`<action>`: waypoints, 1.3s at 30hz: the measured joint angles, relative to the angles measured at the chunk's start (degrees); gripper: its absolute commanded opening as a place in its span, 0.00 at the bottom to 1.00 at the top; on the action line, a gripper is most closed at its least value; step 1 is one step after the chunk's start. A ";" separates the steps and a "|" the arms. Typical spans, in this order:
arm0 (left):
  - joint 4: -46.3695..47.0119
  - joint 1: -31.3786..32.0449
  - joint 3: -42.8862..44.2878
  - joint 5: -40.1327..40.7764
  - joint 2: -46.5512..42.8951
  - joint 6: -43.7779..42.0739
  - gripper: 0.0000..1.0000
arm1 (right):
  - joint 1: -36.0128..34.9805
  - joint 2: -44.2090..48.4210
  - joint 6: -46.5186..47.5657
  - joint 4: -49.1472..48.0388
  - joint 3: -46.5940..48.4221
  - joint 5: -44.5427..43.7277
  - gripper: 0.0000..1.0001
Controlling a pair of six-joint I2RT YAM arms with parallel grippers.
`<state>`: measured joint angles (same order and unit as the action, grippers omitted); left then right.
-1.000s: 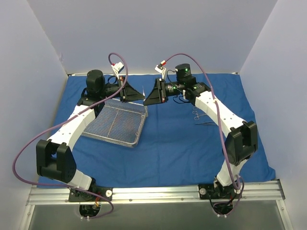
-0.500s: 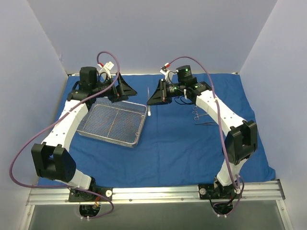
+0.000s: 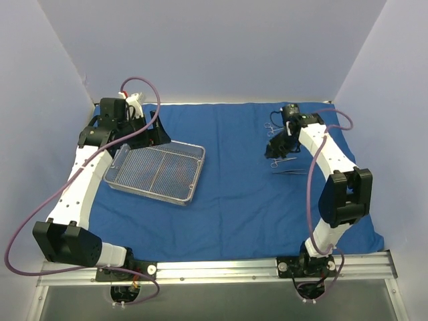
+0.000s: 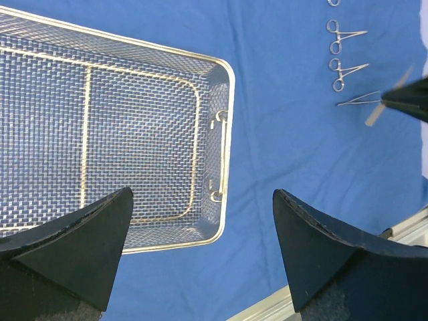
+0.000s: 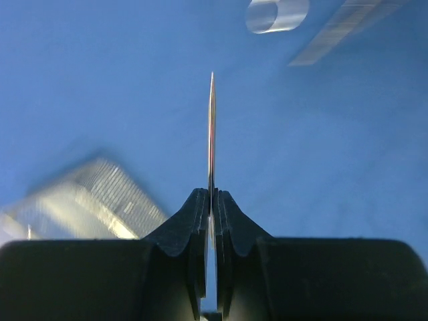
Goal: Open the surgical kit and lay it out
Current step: Place the medical item in the surgical kit.
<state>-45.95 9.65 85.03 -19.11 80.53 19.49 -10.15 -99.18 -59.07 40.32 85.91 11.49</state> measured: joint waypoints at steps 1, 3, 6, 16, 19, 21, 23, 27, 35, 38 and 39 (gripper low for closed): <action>-0.17 -0.22 -0.07 -0.02 -0.15 -0.42 0.94 | 0.79 0.48 -1.92 1.73 -1.53 -1.77 0.00; -0.26 -0.87 -0.26 -0.17 -0.17 -0.94 0.94 | 2.93 1.44 -5.62 4.20 -5.03 -4.98 0.00; -0.48 -2.14 -0.81 -0.35 -0.17 -1.66 0.94 | 6.47 2.03 -9.79 5.99 -9.14 -8.44 0.00; -1.18 -3.43 -1.01 -1.05 0.76 -2.64 0.94 | 12.13 1.38 -15.74 4.92 -13.25 -13.44 0.00; -1.62 -3.43 -0.76 -1.11 2.32 -2.84 0.94 | 12.72 1.03 -17.49 3.78 -14.56 -13.44 0.00; -1.75 -3.43 -0.68 -1.09 3.32 -3.02 0.94 | 12.74 1.18 -19.06 2.36 -16.72 -13.40 0.00; -1.99 -3.48 -0.68 -1.09 4.00 -3.19 0.94 | 12.74 1.18 -20.33 1.03 -18.97 -13.00 0.00; -2.34 -3.72 -0.44 -1.20 5.07 -3.23 0.94 | 12.74 0.57 -21.64 0.28 -20.35 -12.17 0.00; -2.82 -3.89 2.43 -1.29 7.54 -3.41 0.94 | 12.74 -0.28 -22.60 -3.15 -20.61 -12.02 0.00; -2.95 -3.96 2.43 -1.29 7.56 -3.45 0.94 | 12.74 -1.62 -22.60 -3.58 -20.61 -12.00 0.00; -3.02 -4.04 2.43 -1.29 7.56 -3.45 0.94 | 12.74 -2.05 -22.60 -3.80 -20.70 -11.96 0.00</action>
<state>-48.97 5.61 87.46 -20.40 88.09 16.03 2.59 -101.23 -81.67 36.51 65.21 -0.47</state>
